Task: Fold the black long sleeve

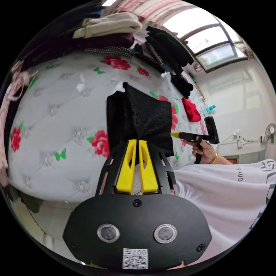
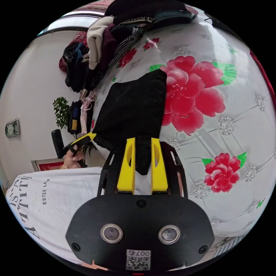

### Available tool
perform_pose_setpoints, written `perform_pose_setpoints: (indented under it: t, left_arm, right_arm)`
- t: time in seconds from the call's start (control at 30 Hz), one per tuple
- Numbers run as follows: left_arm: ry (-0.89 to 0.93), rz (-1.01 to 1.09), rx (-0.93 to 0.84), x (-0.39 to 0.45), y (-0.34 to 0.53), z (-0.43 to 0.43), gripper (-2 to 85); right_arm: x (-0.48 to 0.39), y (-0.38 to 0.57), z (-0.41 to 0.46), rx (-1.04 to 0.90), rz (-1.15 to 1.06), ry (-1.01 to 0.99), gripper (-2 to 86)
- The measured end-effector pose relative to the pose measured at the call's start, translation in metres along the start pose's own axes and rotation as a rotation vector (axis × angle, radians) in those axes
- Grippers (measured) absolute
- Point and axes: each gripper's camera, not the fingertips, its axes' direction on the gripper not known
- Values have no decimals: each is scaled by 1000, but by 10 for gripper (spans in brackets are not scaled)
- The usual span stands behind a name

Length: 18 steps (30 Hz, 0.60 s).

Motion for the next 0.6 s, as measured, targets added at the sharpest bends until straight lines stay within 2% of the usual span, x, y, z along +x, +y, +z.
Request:
perform_pose_setpoints:
  t: [0.13, 0.3, 0.4, 0.47, 0.6]
  left_arm:
    - [-91, -131, -69, -21, 27, 32, 14]
    - [37, -123, 58, -42, 7, 2, 104]
    - [92, -87, 5, -56, -17, 2, 144]
    - [192, -76, -69, -65, -36, 16, 160]
    - [324, -53, -172, -62, -60, 47, 139]
  right_arm:
    - [6, -3, -6, 12, 18, -39, 66]
    - [13, -4, -26, 18, 24, -59, 81]
    - [23, -5, -27, -20, 55, -99, 85]
    - [28, -9, -23, -52, 75, -148, 84]
    - [32, -21, -21, -101, 82, -124, 67]
